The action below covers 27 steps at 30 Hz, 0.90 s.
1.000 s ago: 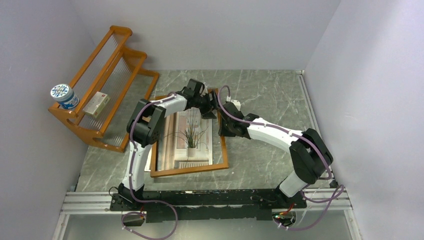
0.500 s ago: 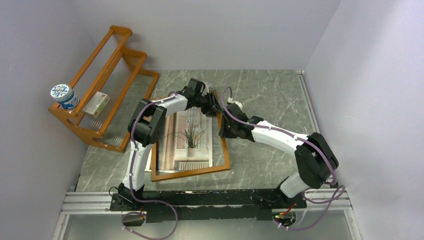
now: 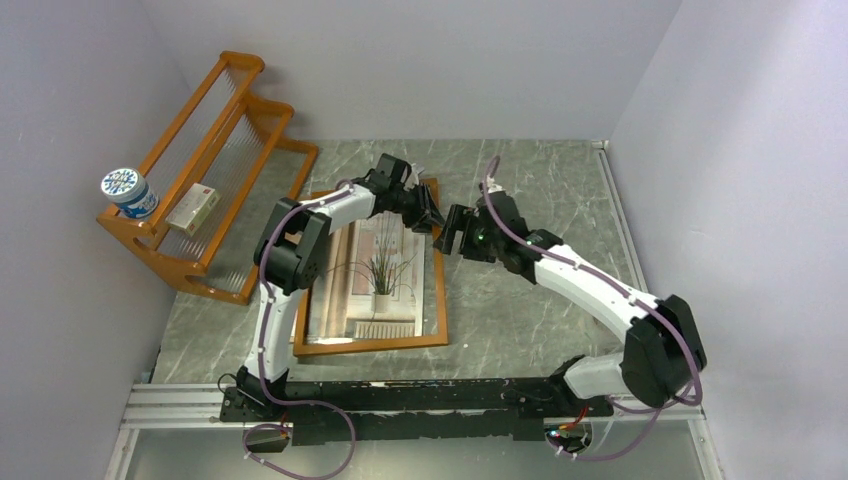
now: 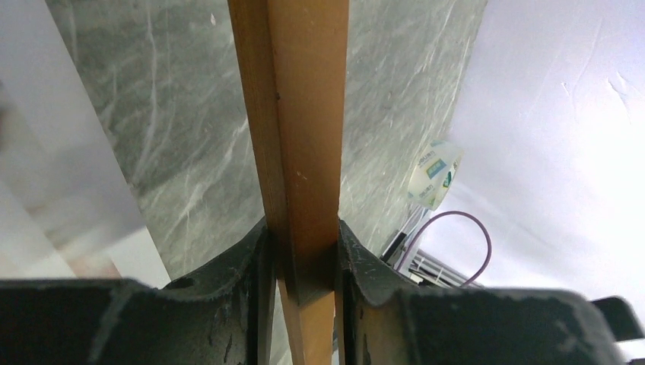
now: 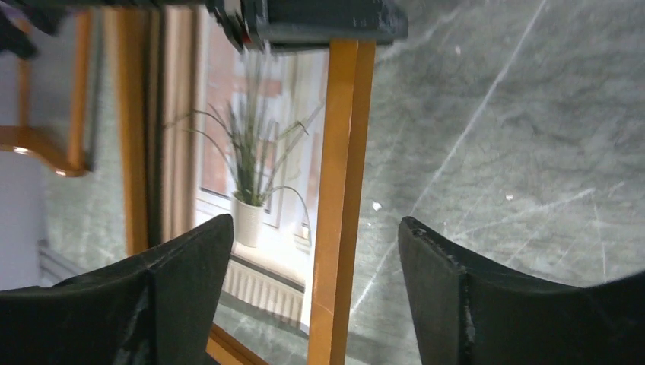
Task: Put the photo into the frame
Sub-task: Turn over the photo frame at the center of the board.
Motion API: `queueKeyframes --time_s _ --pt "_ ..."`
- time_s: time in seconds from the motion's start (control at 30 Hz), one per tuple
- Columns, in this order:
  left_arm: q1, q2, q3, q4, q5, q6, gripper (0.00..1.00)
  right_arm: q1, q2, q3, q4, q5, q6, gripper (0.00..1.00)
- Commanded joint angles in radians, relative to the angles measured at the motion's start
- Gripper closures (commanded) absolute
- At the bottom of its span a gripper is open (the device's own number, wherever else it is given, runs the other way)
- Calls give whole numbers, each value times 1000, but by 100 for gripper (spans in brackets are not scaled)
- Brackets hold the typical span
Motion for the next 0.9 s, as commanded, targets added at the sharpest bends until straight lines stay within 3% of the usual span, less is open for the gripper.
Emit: queueKeyframes --time_s 0.0,0.2,0.47,0.87 --pt "0 -144 43 -89 10 21 97 -69 -87 -29 109 -164 -9 13" --pt "2 -263 94 -263 -44 59 97 -149 -136 -38 189 -326 18 9" --pt "2 -410 173 -490 -198 104 97 -154 -149 -17 319 -516 59 7" --pt "2 -562 283 -515 -97 109 97 -154 -148 10 670 -802 285 5"
